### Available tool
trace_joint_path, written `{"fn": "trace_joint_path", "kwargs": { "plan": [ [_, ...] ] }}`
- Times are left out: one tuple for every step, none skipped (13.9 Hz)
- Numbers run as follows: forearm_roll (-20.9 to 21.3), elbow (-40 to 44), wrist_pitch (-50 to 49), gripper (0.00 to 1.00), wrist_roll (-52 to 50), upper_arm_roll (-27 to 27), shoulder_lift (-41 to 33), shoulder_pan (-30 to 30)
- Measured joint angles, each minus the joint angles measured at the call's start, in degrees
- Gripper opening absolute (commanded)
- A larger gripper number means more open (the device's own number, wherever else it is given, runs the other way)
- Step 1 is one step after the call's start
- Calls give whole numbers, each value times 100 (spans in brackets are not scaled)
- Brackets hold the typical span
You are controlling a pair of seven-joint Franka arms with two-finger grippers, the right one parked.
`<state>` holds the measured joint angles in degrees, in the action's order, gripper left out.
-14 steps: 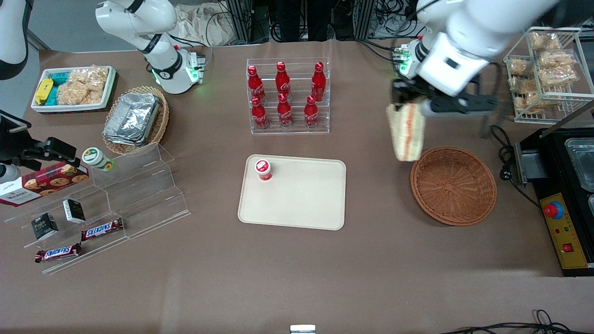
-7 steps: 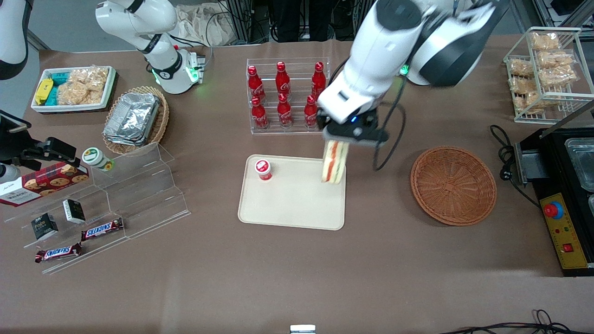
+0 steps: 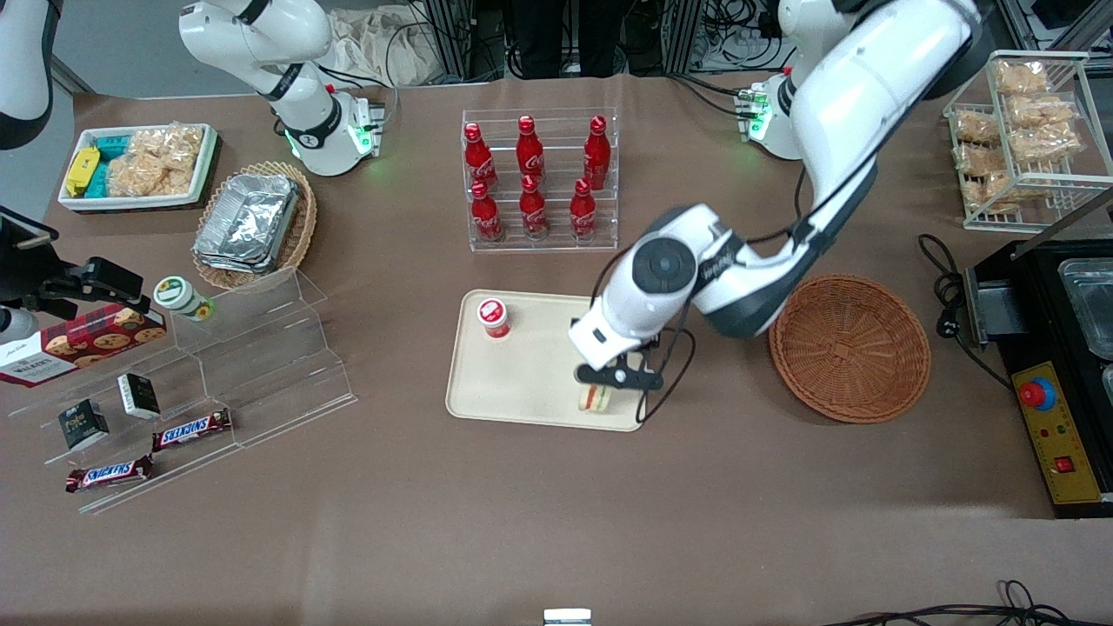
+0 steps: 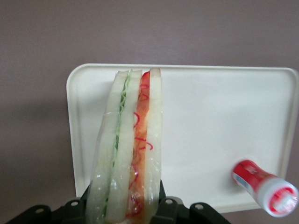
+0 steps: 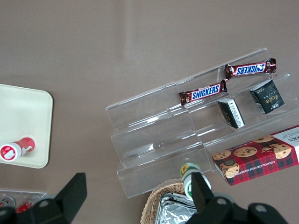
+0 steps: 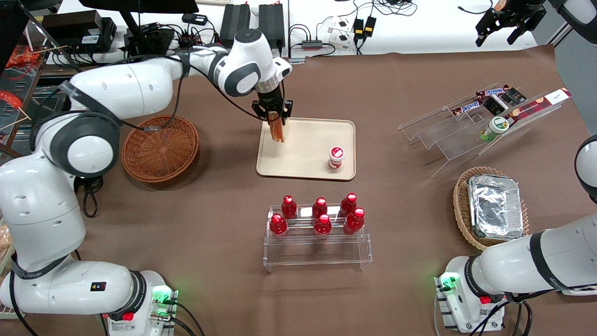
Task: Place sandwich from basket to tray
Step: 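Carry the sandwich over the cream tray and lower it onto it, then open the left gripper to release the sandwich on the tray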
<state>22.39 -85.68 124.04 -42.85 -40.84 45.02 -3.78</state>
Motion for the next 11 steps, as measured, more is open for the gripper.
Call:
{"fn": "trace_joint_path", "kwargs": {
  "plan": [
    [40,31,115,53,0,92,164,1],
    [100,53,184,53,-5,137,270,1],
    [176,61,204,54,-34,160,324,-11],
    [274,63,205,54,-86,199,341,-63],
    [342,68,206,55,-153,287,341,-173],
    [359,74,219,55,-214,417,342,-328],
    [363,76,253,55,-304,563,343,-495],
    [367,78,284,55,-410,684,344,-638],
    [371,81,297,55,-523,755,344,-740],
    [378,93,300,56,-650,792,344,-807],
    [391,106,300,56,-790,802,344,-840]
  ]
}}
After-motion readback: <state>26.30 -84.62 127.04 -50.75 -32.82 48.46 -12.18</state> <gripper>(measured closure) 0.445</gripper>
